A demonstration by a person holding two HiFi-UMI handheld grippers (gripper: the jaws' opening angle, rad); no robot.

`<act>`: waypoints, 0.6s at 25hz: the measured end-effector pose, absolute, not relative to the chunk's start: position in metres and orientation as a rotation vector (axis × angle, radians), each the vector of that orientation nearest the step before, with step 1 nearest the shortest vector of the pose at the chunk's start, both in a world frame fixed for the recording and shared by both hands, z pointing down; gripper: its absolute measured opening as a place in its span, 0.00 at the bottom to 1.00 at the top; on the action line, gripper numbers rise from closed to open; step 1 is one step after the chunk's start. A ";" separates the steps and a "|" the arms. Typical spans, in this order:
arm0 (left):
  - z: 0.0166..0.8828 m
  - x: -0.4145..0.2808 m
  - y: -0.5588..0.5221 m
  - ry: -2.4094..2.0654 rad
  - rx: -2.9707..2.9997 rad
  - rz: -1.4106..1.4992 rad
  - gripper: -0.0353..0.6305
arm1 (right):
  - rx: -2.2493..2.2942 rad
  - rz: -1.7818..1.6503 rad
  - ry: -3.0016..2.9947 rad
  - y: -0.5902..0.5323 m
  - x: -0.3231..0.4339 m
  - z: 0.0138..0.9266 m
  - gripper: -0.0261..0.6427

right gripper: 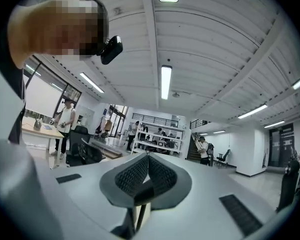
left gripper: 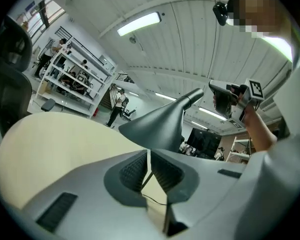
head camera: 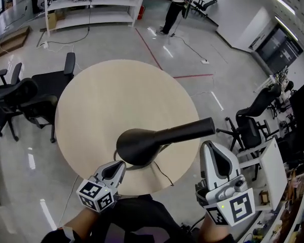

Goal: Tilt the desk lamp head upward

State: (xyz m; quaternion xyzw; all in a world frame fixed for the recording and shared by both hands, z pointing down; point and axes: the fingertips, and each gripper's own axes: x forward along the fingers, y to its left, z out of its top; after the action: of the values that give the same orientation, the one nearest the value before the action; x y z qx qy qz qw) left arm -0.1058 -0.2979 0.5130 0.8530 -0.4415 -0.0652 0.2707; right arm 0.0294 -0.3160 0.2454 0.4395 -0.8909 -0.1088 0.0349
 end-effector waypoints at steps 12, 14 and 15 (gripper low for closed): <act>0.521 -0.107 -0.300 -0.961 2.176 -0.433 0.26 | 1.104 -0.491 -2.798 -0.385 0.008 0.197 0.06; 0.519 -0.105 -0.302 -0.913 2.164 -0.481 0.26 | 1.078 -0.494 -2.795 -0.395 0.009 0.195 0.06; 0.519 -0.104 -0.303 -0.895 2.159 -0.503 0.27 | 1.063 -0.491 -2.793 -0.400 0.010 0.196 0.06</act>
State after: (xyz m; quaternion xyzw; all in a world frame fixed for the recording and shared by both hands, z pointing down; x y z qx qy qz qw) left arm -0.1043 -0.3027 0.5186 0.8401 -0.3484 -0.1957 0.3667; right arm 0.0098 -0.3998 0.1963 0.3503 -0.9208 -0.1619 0.0564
